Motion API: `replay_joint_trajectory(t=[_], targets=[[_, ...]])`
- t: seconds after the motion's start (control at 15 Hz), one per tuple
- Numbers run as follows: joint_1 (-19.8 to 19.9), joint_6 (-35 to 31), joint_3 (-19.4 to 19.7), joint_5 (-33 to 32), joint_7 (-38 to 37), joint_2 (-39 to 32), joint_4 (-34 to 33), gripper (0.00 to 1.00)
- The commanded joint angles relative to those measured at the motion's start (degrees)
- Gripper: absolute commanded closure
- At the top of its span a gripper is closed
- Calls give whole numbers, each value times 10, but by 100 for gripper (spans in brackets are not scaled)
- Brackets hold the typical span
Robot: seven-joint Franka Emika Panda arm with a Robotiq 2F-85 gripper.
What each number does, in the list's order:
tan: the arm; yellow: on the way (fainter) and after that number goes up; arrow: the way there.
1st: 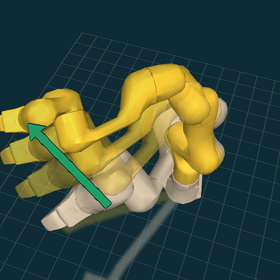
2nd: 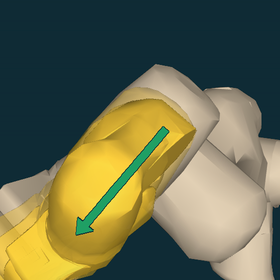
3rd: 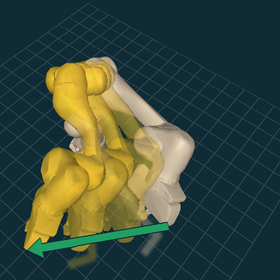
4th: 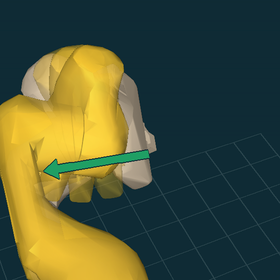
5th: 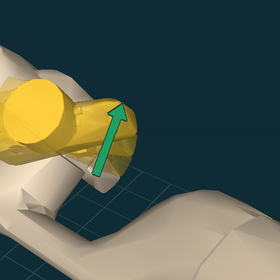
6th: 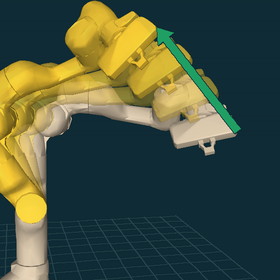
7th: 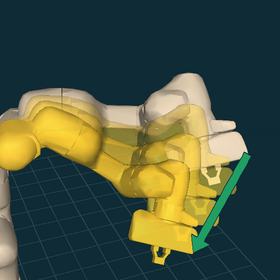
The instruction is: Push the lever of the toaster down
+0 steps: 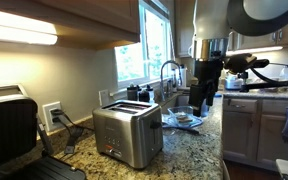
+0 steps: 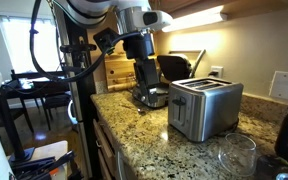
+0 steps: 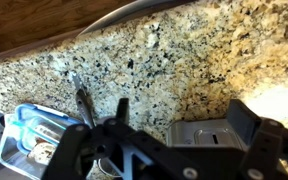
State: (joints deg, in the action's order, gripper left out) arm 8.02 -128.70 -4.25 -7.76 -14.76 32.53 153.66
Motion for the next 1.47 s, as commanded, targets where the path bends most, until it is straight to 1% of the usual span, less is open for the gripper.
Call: replay_joint_trajectory(t=[0.0,0.27,0.4,0.73,0.87,1.0,1.07,1.13,1.33,1.4], targets=[[-4,2,4,-3,-2,0,-1,0],[-6,3,3,-2,-2,-1,-3,0],[-13,8,4,8,2,-4,-11,0],[-45,18,5,46,18,-18,-55,0],[-61,15,14,65,45,-39,-78,0],[-69,9,17,73,67,-62,-98,0],[-68,10,16,71,70,-76,-109,8],[-68,6,17,69,76,-91,-118,26],[-65,6,21,68,87,-129,-144,46],[-65,2,23,68,92,-138,-149,54]])
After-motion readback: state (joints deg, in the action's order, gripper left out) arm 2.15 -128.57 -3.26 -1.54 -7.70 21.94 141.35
